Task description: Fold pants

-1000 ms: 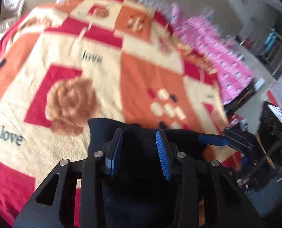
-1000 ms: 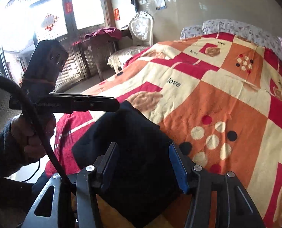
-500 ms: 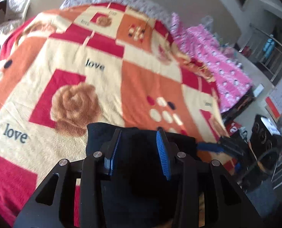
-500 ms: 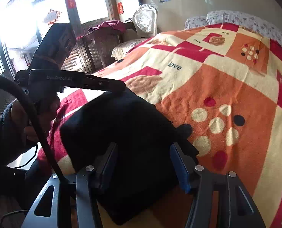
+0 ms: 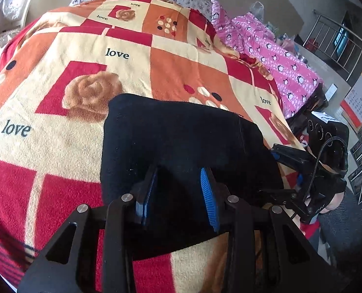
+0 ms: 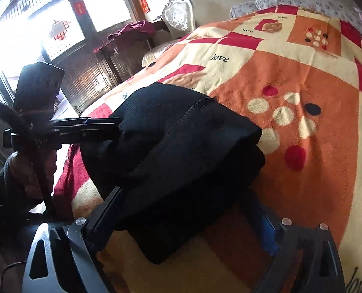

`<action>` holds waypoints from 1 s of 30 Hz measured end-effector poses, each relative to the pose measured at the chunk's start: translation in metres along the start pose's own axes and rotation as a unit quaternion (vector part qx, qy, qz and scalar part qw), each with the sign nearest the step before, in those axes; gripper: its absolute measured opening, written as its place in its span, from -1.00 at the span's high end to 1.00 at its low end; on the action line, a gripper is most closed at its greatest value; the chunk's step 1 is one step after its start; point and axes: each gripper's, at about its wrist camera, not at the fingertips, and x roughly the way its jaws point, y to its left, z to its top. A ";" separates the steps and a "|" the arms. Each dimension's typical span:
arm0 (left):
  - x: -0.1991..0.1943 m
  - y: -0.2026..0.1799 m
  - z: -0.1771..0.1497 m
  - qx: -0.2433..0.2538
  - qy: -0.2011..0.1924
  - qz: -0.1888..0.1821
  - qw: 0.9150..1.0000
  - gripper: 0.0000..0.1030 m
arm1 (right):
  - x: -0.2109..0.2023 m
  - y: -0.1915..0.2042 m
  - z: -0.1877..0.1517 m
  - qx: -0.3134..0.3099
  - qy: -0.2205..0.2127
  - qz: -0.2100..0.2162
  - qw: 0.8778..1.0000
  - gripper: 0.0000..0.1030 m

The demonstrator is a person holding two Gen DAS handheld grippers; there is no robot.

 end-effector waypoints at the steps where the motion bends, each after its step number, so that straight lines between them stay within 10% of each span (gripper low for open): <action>1: 0.000 0.000 -0.001 0.000 -0.002 -0.002 1.000 0.32 | 0.000 0.002 0.000 -0.006 -0.002 -0.005 1.000 -0.79; 7: -0.034 0.015 0.013 -0.026 -0.035 -0.039 0.998 0.32 | -0.013 0.008 0.002 0.002 -0.022 -0.014 1.000 -0.75; 11: -0.045 0.053 0.025 -0.084 -0.057 -0.053 0.993 -0.62 | -0.037 -0.004 -0.004 0.126 -0.053 0.021 0.990 -0.75; 15: -0.002 0.094 0.026 -0.204 0.026 -0.122 0.971 -0.62 | -0.029 -0.027 -0.017 0.264 -0.046 0.079 0.960 -0.75; 20: 0.020 0.087 0.029 -0.207 0.050 -0.161 0.964 -0.59 | -0.016 -0.033 -0.009 0.293 -0.057 0.075 0.951 -0.64; 24: 0.024 0.079 0.030 -0.187 0.055 -0.154 0.969 -0.58 | -0.007 -0.029 -0.001 0.277 -0.063 0.056 0.957 -0.17; 26: 0.025 0.079 0.027 -0.185 0.057 -0.119 0.974 0.03 | -0.007 -0.033 -0.004 0.288 -0.069 0.052 0.954 0.02; 30: 0.016 0.062 0.028 -0.136 0.036 -0.061 0.988 0.35 | -0.014 -0.034 -0.010 0.284 -0.085 0.055 0.953 0.36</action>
